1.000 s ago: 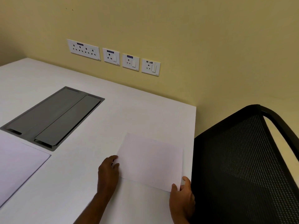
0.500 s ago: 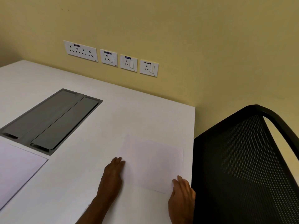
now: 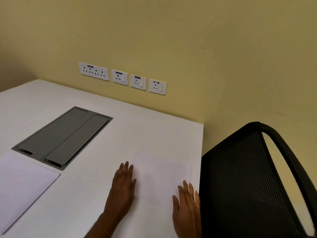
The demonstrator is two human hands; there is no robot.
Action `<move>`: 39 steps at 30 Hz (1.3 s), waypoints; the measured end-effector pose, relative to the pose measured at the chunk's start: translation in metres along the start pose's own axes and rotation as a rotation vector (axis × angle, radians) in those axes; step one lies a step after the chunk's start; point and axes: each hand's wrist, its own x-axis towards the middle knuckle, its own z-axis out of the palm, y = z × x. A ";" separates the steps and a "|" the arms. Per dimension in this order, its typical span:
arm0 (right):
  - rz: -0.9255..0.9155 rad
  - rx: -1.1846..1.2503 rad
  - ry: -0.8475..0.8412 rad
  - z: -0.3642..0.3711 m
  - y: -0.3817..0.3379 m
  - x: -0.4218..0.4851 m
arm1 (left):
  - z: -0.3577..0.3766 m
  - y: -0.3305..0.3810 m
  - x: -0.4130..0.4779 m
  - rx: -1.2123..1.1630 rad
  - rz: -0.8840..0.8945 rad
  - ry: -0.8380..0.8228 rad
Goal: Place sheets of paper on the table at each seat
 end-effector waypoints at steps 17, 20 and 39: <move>-0.371 0.249 0.104 -0.239 -0.079 -0.078 | -0.206 0.153 -0.171 0.144 0.006 0.376; -0.432 0.260 0.110 -0.275 -0.091 -0.111 | -0.246 0.176 -0.221 0.175 -0.018 0.435; -0.662 0.455 0.268 -0.433 -0.268 -0.374 | -0.488 0.158 -0.533 0.436 -0.075 0.687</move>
